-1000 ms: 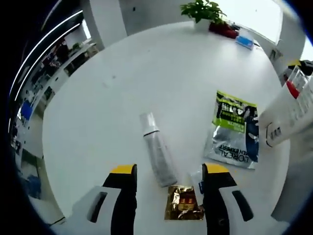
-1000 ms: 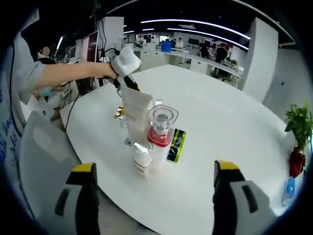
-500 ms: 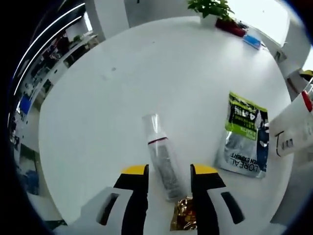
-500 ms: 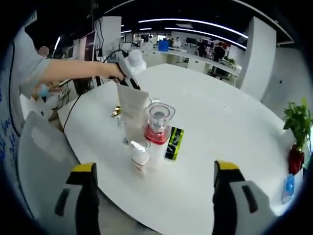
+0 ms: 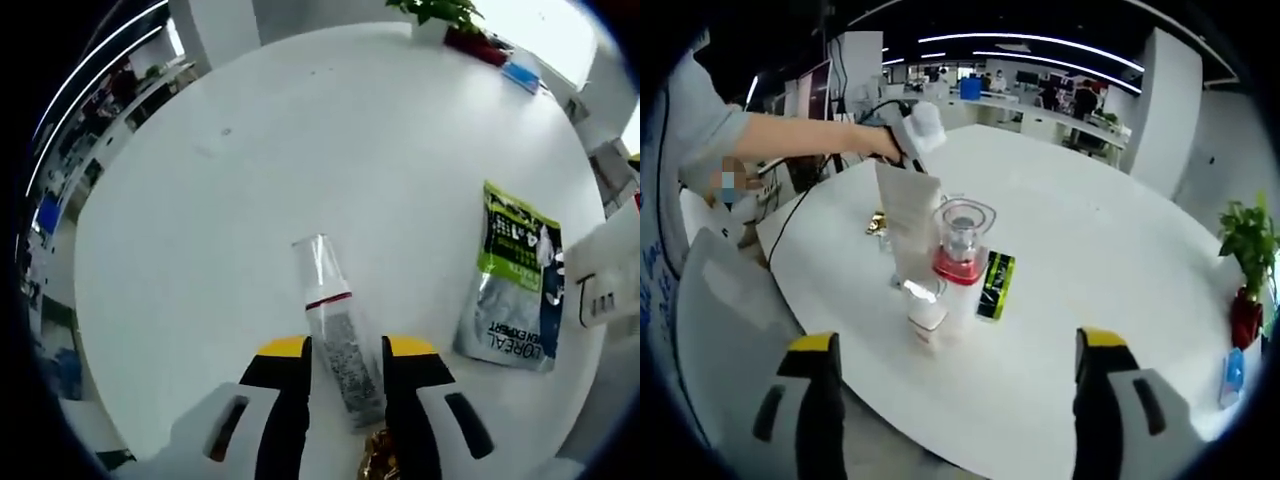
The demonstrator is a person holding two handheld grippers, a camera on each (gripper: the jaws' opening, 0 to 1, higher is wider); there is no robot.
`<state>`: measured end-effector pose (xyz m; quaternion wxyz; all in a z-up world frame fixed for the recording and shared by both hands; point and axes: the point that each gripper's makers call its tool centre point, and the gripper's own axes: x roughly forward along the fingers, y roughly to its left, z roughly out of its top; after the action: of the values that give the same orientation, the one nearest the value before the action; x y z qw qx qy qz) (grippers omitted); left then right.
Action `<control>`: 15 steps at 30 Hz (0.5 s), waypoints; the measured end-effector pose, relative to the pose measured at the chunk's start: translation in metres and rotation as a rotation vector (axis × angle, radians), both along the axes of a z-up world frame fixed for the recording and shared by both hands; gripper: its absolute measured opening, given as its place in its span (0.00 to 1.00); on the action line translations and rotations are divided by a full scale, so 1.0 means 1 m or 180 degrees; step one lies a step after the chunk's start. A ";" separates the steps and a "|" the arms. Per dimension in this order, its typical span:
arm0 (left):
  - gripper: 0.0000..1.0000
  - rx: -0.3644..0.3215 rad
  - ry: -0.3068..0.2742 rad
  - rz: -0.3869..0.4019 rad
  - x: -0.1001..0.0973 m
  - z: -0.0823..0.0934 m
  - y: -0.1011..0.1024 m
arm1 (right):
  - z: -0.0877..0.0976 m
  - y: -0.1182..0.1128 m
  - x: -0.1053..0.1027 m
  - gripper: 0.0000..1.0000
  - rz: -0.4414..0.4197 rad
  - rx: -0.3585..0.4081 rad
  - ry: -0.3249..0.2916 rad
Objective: Arrange the skincare products in the storage area until every visible bottle or jar stands upright without overlapping.
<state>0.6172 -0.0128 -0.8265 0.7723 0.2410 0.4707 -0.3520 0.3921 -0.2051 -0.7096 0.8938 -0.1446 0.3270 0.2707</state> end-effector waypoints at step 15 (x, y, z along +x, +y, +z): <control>0.17 0.0021 0.0058 -0.0007 0.004 0.002 0.004 | 0.003 0.006 -0.002 0.96 0.0034 0.0037 -0.0013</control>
<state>0.6210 -0.0089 -0.8245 0.7668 0.2408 0.4785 -0.3535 0.3905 -0.1988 -0.7070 0.8939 -0.1417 0.3227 0.2770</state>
